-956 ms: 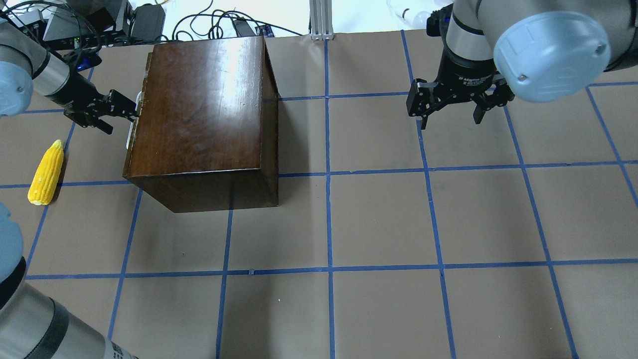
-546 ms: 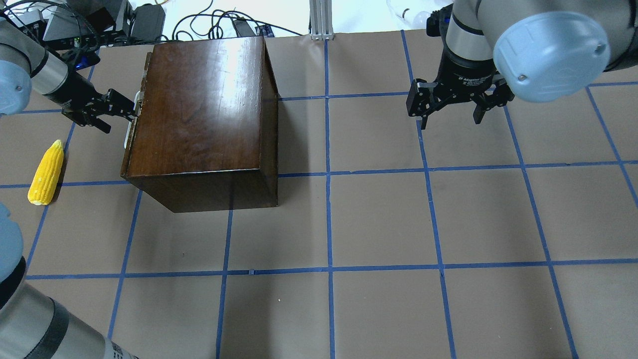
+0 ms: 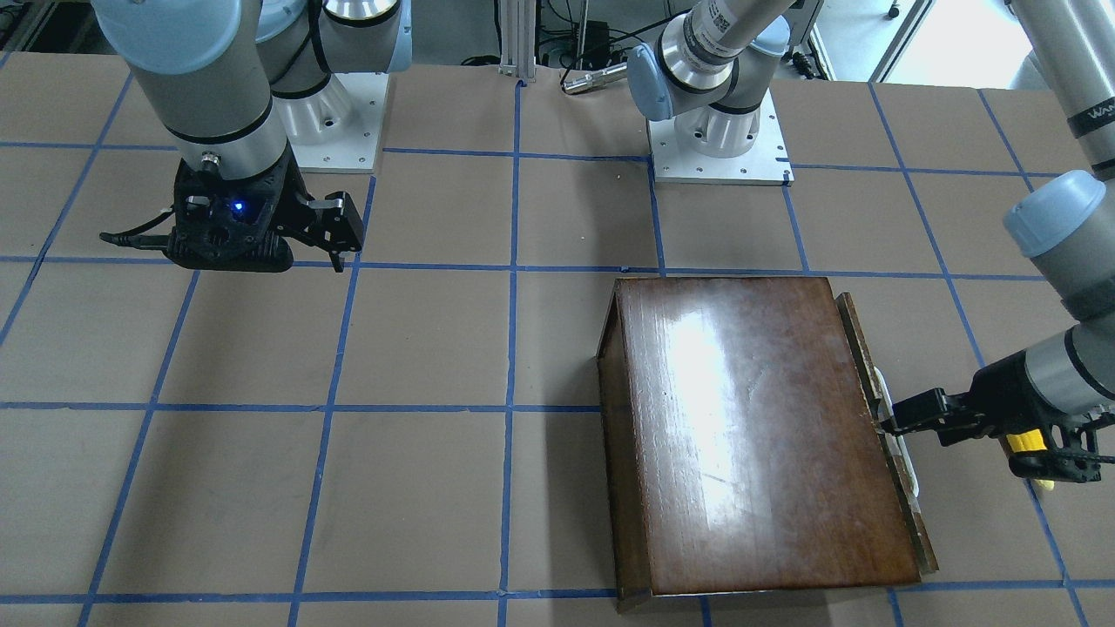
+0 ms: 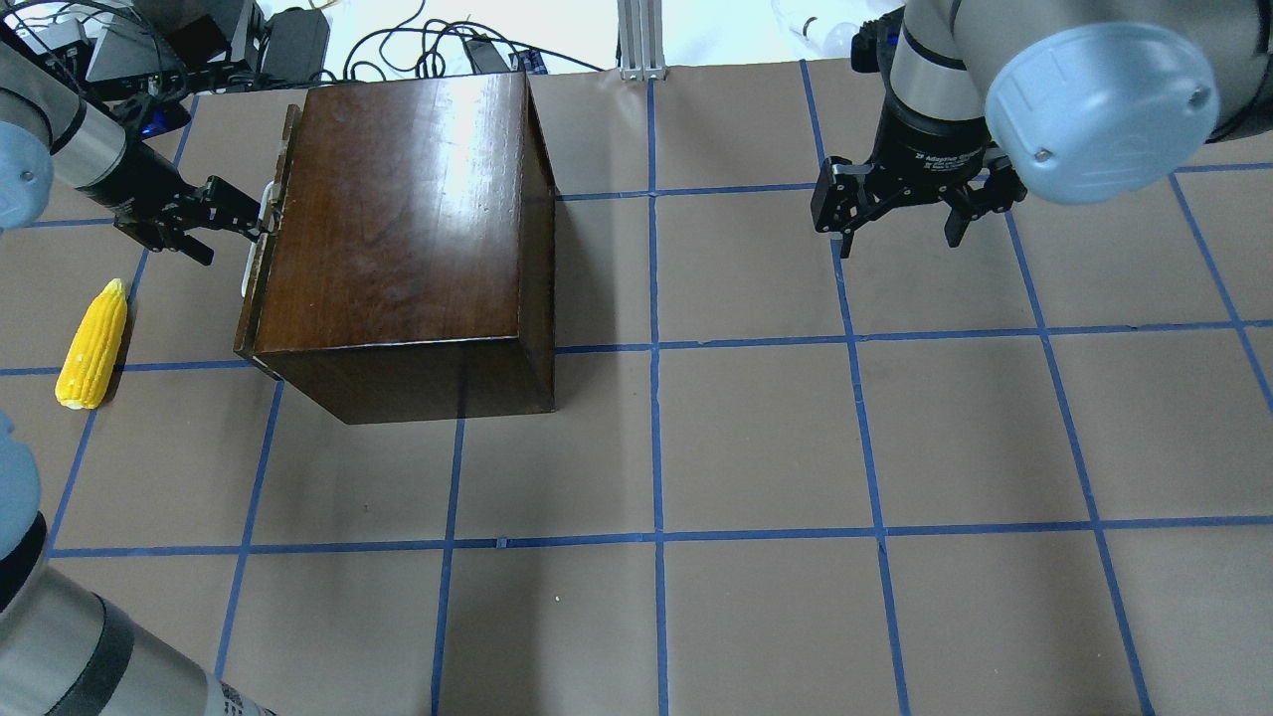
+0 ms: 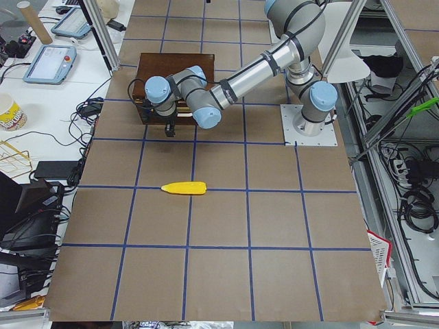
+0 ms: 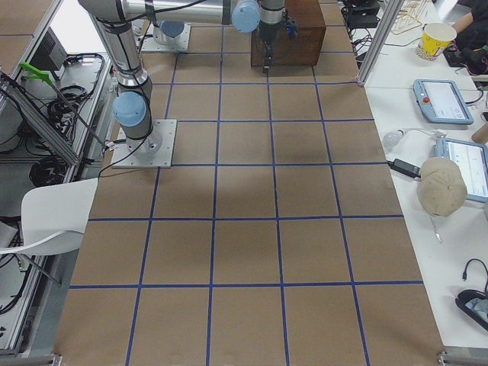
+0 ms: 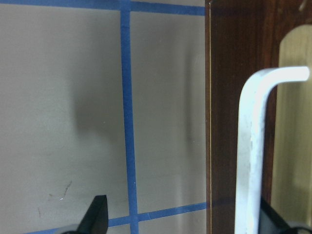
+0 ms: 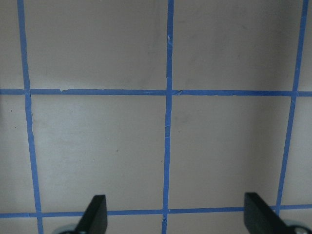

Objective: Open drawer and put corn inside
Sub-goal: 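Pull the drawer outward from the cabinet with the left gripper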

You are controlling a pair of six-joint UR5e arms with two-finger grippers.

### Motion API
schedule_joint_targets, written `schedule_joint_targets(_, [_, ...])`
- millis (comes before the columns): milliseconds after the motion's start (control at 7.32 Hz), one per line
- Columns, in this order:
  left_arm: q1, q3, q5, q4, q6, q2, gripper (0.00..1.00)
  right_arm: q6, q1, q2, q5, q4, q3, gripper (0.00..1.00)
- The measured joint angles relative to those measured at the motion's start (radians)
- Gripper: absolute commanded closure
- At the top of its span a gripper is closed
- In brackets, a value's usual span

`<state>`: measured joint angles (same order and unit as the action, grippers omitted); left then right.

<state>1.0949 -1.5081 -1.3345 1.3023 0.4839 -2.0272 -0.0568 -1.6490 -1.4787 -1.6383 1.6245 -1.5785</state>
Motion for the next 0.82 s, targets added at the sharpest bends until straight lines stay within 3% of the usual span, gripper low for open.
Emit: schedule_joint_targets(820, [-0.018, 0.000, -0.043, -0.005, 0.001, -0.001, 0.00, 0.000, 0.000, 0.000, 0.000, 0.000, 0.000, 0.00])
